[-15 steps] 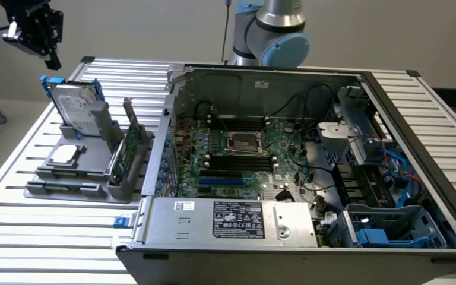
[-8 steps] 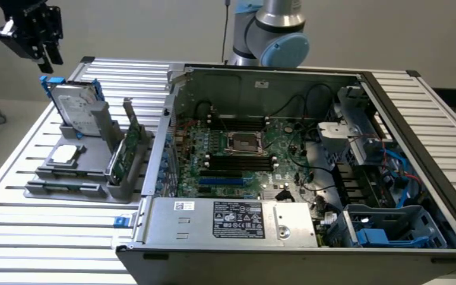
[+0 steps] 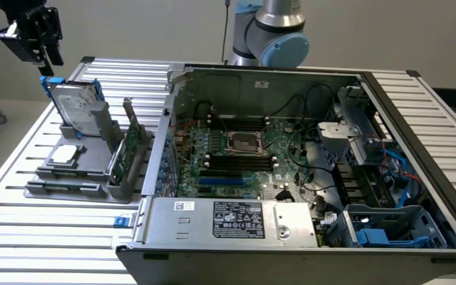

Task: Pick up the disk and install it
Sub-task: 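Pick up the disk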

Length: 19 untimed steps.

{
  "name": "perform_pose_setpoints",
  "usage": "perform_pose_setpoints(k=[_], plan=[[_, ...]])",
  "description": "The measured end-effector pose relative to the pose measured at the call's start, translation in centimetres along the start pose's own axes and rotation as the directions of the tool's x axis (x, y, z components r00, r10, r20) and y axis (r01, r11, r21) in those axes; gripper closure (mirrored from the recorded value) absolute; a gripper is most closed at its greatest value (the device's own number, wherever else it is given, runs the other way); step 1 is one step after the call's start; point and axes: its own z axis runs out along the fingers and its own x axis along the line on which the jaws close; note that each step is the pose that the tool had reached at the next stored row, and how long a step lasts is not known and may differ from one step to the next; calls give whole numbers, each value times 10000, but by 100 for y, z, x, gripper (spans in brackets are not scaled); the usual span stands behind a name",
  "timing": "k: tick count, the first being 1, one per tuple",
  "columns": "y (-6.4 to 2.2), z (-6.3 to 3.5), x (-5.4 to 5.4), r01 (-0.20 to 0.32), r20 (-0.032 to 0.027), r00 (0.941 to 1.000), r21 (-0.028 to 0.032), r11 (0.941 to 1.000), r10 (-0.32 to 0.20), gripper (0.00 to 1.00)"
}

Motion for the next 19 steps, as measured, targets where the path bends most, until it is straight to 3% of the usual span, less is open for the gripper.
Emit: perform_pose_setpoints(k=[8, 13, 15, 19], plan=[[30, 142, -1, 327, -7, 9995, 11, 9995, -327, 52], [49, 186, -1, 350, -48, 9994, 24, 9994, -350, 52], [53, 204, 0, 349, -56, 9994, 96, 9993, -348, 52], [68, 250, -1, 346, -66, 9994, 319, 9989, -344, 52]])
